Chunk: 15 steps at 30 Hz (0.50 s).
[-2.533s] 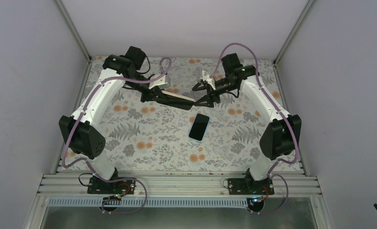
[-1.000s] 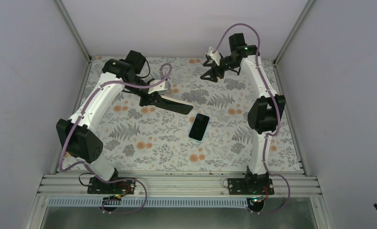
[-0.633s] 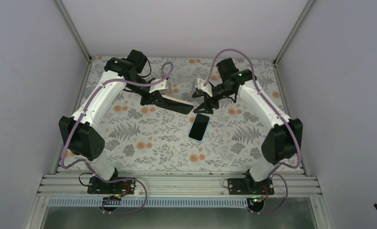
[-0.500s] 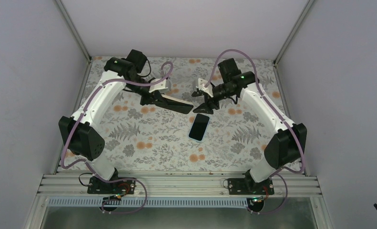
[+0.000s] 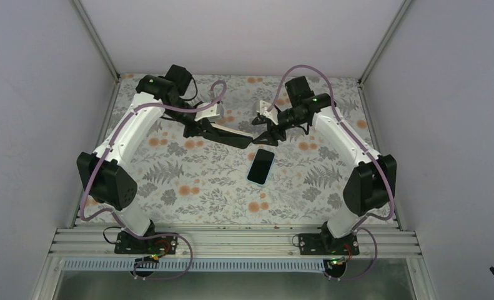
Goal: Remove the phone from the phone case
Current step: Remove the phone case from the phone.
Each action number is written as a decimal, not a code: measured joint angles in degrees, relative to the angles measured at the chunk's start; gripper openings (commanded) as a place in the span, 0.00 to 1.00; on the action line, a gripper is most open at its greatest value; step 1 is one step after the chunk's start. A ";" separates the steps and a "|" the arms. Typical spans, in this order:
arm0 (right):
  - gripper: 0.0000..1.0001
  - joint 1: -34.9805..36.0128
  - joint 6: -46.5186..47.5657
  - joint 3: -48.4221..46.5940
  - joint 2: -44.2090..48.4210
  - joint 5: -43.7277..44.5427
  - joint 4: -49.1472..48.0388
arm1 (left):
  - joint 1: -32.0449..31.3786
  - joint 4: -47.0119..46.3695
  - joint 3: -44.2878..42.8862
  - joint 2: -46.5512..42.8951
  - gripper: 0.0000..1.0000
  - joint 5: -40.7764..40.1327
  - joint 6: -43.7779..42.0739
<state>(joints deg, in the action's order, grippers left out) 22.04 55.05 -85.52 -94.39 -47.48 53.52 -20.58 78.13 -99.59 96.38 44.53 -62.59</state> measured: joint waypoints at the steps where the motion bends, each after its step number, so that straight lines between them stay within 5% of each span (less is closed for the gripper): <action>1: 0.75 0.00 -0.02 -0.13 -0.13 0.00 0.00 | 0.00 -0.02 0.00 0.00 0.02 -0.09 0.00; 15: 0.71 -0.48 -1.51 -1.75 -1.79 0.61 -1.33 | 0.55 -1.55 0.00 0.00 0.02 -0.98 0.02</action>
<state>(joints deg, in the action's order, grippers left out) 21.56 53.54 -87.26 -96.18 -46.87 52.18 -20.03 76.58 -99.59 96.38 43.55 -62.57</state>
